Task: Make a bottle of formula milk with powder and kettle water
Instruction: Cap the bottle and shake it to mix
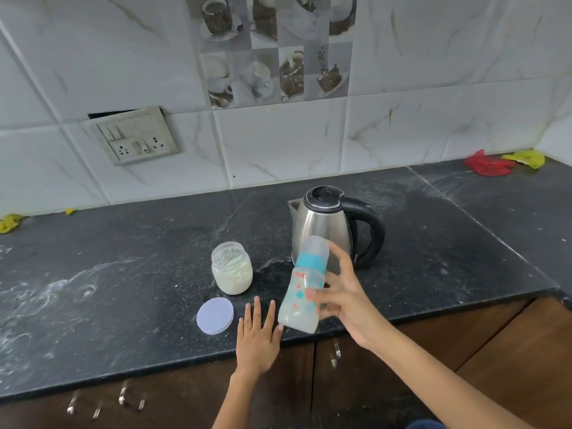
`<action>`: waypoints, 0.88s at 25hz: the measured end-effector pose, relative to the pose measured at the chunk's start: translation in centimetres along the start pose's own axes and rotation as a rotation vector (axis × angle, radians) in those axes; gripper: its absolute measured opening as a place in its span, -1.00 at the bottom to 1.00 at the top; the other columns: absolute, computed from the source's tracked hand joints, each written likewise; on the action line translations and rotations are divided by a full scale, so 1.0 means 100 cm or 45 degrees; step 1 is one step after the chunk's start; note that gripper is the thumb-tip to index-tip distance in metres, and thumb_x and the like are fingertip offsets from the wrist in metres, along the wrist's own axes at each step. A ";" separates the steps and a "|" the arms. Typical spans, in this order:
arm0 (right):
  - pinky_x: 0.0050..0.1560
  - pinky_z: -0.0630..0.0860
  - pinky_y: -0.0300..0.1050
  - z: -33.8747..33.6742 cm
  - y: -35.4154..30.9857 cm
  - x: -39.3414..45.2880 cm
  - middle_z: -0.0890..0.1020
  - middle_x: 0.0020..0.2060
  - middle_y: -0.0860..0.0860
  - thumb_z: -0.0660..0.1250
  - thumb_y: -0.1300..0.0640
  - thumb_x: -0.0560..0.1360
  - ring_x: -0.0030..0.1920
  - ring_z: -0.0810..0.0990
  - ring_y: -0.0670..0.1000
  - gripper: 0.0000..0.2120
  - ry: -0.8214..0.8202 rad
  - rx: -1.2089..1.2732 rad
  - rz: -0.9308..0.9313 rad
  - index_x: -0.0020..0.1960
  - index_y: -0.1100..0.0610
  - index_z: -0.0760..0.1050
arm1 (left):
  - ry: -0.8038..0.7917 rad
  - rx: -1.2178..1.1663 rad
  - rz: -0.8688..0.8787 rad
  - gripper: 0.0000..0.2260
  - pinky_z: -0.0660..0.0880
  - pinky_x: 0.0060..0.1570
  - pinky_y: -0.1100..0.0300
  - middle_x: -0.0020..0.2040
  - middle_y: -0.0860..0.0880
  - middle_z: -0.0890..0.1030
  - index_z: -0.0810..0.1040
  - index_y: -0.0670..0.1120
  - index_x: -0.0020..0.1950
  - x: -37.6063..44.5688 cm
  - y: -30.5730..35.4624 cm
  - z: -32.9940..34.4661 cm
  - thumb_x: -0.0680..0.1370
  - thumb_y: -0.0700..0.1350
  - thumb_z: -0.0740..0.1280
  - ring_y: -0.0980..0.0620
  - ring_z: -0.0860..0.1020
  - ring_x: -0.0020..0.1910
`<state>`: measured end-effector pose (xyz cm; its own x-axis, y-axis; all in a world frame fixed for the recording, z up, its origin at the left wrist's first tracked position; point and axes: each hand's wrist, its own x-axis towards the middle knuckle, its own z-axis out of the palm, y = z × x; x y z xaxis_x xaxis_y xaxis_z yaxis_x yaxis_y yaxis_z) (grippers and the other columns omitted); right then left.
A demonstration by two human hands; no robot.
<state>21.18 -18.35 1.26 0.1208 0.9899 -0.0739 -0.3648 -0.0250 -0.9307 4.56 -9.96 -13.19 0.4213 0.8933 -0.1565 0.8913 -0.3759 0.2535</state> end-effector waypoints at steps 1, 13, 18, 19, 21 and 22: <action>-0.11 0.64 0.17 -0.005 -0.002 0.006 0.55 0.24 0.11 0.49 0.33 0.32 0.13 0.65 0.12 -0.15 0.082 0.088 -0.051 0.42 -0.21 0.21 | 0.014 -0.016 0.000 -0.24 -0.13 0.49 -0.02 0.56 -0.09 -0.22 -0.16 0.05 0.53 0.000 0.000 0.000 0.41 0.37 -0.45 -0.12 -0.22 0.53; -0.14 0.64 0.16 0.001 -0.004 0.005 0.56 0.22 0.06 0.41 0.31 0.38 0.15 0.63 0.13 -0.23 0.256 0.293 -0.101 0.44 -0.19 0.22 | 0.052 -0.040 0.000 -0.03 -0.14 0.49 -0.01 0.44 -0.02 -0.35 -0.15 0.07 0.53 0.001 0.001 0.002 0.19 0.39 -0.64 -0.13 -0.21 0.54; -0.14 0.64 0.17 0.001 0.005 0.003 0.59 0.18 0.07 0.51 0.28 0.31 0.11 0.65 0.13 -0.20 0.217 0.206 -0.070 0.41 -0.18 0.28 | 0.041 -0.054 -0.001 -0.02 -0.12 0.49 -0.03 0.52 -0.05 -0.28 -0.12 0.05 0.54 0.000 0.000 0.001 0.22 0.39 -0.65 -0.13 -0.20 0.54; -0.17 0.64 0.16 -0.001 0.000 0.007 0.56 0.21 0.07 0.48 0.27 0.33 0.11 0.64 0.14 -0.22 0.307 0.353 -0.094 0.43 -0.17 0.26 | 0.040 -0.045 -0.005 -0.03 -0.14 0.49 -0.02 0.48 -0.03 -0.33 -0.14 0.07 0.54 0.000 0.000 0.001 0.21 0.40 -0.63 -0.13 -0.21 0.54; -0.16 0.64 0.17 0.001 0.000 0.006 0.54 0.23 0.08 0.43 0.25 0.34 0.12 0.64 0.14 -0.23 0.306 0.376 -0.055 0.43 -0.19 0.24 | 0.028 -0.043 0.000 -0.17 -0.15 0.49 -0.01 0.48 -0.03 -0.34 -0.16 0.07 0.53 -0.001 0.002 0.000 0.29 0.32 -0.49 -0.12 -0.22 0.53; -0.14 0.64 0.18 0.003 0.005 0.001 0.56 0.22 0.08 0.45 0.25 0.32 0.11 0.65 0.13 -0.22 0.208 0.241 -0.003 0.41 -0.21 0.26 | 0.025 -0.037 0.005 -0.24 -0.14 0.49 -0.02 0.52 -0.05 -0.31 -0.16 0.05 0.54 -0.001 0.003 -0.002 0.36 0.28 -0.42 -0.12 -0.23 0.53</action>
<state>20.75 -18.18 0.87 0.2641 0.9538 -0.1433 -0.5290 0.0190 -0.8484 4.73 -10.15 -12.89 0.4214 0.8965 -0.1370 0.8842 -0.3726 0.2816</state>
